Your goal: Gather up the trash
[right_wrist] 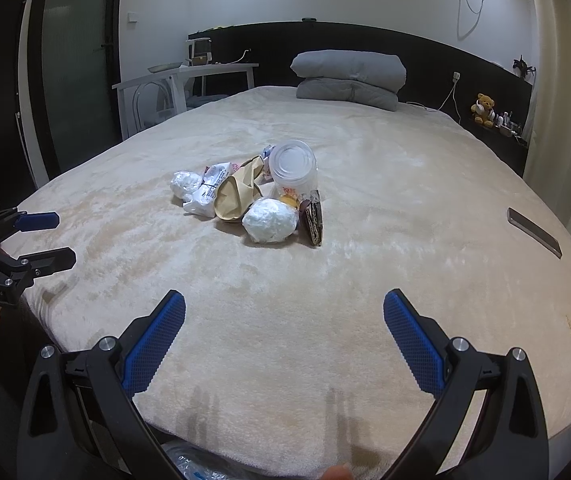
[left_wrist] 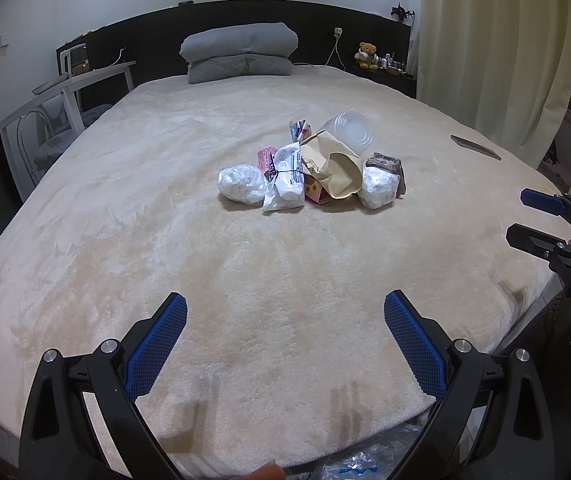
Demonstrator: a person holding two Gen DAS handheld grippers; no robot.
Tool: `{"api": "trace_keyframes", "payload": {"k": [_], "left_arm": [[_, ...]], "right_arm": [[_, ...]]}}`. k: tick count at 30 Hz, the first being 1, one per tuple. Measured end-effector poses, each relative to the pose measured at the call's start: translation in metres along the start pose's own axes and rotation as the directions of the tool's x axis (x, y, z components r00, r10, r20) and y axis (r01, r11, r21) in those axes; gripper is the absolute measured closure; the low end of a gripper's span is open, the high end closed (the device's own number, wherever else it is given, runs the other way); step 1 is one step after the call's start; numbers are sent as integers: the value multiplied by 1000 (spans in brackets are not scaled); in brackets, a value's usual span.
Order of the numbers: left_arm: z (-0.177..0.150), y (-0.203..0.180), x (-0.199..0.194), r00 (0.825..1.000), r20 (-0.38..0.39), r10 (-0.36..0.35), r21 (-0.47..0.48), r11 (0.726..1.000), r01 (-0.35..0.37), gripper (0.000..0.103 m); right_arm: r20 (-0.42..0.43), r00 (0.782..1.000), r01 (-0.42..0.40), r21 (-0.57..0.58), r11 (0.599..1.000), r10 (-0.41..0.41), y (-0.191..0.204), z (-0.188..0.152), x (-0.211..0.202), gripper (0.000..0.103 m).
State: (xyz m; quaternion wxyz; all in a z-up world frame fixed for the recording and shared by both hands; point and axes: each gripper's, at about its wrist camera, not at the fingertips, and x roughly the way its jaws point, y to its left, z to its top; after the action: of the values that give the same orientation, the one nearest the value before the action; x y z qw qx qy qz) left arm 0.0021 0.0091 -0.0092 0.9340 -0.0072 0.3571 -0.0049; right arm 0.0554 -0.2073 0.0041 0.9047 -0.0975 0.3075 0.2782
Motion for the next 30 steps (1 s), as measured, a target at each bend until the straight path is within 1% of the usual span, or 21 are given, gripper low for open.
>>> {"api": "trace_keyframes", "payload": {"k": [8, 11, 17, 20, 23, 30], "left_arm": [[2, 4, 6, 1000, -17, 0, -17, 1000, -1, 6], [4, 6, 9, 1000, -21, -4, -23, 1000, 4, 6], [13, 12, 20, 999, -29, -15, -36, 999, 13, 6], [19, 15, 25, 999, -29, -22, -38, 999, 21, 6], [25, 22, 30, 999, -25, -22, -49, 999, 21, 6], [37, 35, 45, 999, -13, -36, -79, 996, 34, 6]], "right_arm": [[-20, 1000, 14, 12, 1000, -14, 0, 1, 7, 5], [-21, 1000, 8, 24, 1000, -8, -1, 3, 10, 5], [-10, 999, -30, 50, 998, 31, -6, 10, 18, 5], [-3, 999, -37, 60, 998, 37, -10, 13, 27, 5], [1, 999, -33, 66, 997, 33, -13, 17, 39, 8], [7, 1000, -15, 95, 995, 14, -25, 32, 62, 8]]}}
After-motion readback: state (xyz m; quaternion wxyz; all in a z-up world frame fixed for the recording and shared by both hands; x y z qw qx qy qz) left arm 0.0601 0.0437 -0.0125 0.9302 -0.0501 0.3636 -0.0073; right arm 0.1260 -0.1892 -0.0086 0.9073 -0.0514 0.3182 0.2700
